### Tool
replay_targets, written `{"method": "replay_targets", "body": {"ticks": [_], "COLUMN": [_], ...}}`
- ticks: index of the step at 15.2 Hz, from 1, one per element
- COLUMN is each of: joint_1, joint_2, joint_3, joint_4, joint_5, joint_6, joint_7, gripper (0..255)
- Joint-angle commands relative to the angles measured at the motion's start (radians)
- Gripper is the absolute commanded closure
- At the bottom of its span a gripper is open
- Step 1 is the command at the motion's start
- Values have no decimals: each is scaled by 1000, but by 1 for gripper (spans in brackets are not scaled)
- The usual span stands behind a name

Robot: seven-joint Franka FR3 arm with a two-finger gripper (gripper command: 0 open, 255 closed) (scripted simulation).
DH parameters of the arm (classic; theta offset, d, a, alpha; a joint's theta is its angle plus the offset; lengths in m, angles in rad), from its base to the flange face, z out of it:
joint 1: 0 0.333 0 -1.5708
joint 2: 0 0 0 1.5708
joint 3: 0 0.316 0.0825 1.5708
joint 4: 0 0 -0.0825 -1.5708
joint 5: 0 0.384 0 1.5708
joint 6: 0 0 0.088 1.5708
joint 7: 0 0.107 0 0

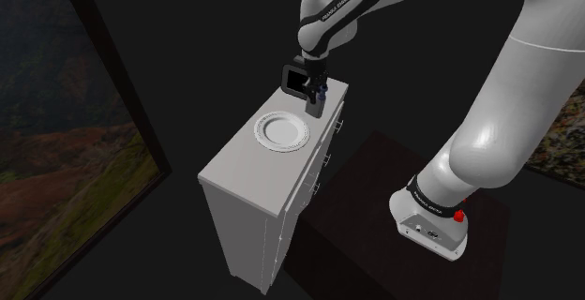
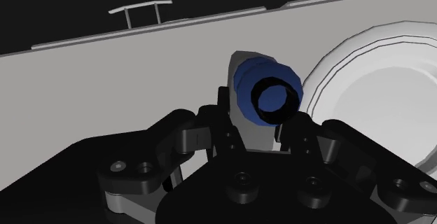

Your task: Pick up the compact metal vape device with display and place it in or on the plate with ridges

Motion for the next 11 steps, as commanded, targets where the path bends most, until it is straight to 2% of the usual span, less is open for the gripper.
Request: {"method": "replay_targets", "body": {"ticks": [1,11], "joint_1": [1,4], "joint_2": [-17,-108], "joint_3": [0,-1], "joint_4": [6,41], "joint_5": [-1,-9], "joint_6": [-24,-150], "joint_7": [0,0], "gripper": [255,255]}}
